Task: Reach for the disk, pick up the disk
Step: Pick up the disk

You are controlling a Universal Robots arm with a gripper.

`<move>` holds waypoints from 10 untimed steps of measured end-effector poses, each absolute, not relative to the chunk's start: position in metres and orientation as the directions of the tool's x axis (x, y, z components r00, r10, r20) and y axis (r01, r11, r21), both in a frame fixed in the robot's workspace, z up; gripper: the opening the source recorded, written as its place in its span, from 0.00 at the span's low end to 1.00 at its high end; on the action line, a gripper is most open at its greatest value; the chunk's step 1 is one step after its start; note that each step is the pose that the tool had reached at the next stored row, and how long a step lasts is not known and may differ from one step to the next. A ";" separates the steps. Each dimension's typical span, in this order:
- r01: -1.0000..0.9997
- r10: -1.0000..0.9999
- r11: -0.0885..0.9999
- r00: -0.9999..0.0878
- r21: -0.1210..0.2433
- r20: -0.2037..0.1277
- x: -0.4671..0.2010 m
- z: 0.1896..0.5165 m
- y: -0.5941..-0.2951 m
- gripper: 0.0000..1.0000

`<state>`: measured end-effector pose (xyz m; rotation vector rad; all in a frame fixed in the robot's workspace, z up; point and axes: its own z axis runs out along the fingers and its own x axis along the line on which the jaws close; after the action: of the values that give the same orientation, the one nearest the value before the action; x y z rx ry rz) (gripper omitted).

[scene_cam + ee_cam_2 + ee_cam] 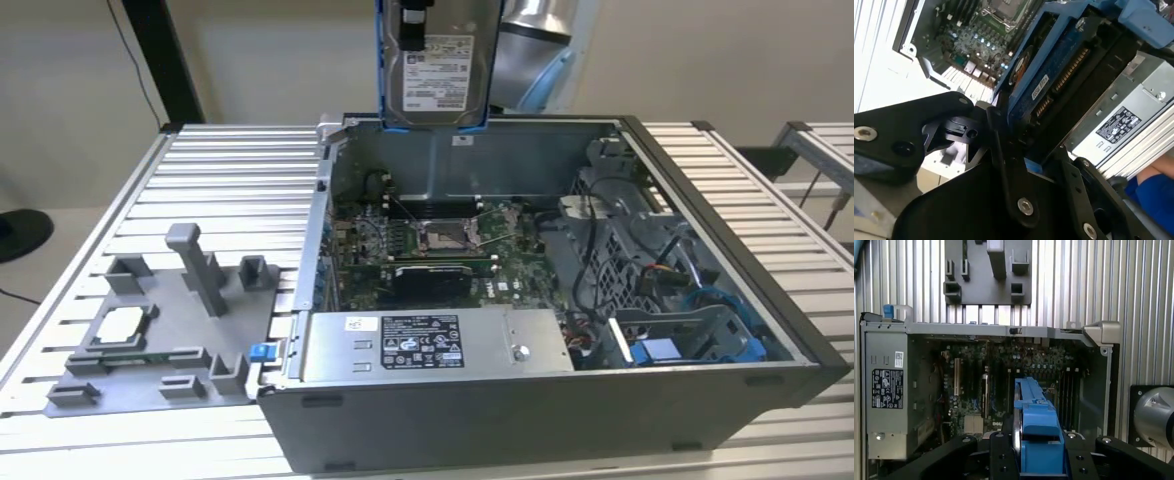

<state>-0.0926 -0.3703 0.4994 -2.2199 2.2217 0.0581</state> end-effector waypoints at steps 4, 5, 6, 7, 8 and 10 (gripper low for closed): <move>-1.000 -1.000 0.000 -0.001 0.026 -0.026 -0.082 0.499 -0.370 0.00; -1.000 -1.000 0.000 -0.001 0.026 -0.026 -0.080 0.499 -0.370 0.00; -1.000 -1.000 0.000 -0.001 0.026 -0.026 -0.077 0.499 -0.370 0.00; -1.000 -1.000 0.000 -0.001 0.026 -0.026 -0.075 0.499 -0.370 0.00; -1.000 -1.000 0.000 -0.001 0.026 -0.026 -0.072 0.499 -0.370 0.00; -1.000 -1.000 0.000 -0.001 0.026 -0.026 -0.067 0.499 -0.370 0.00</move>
<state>-0.0668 -0.3703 0.4994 -2.2202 2.2220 0.0585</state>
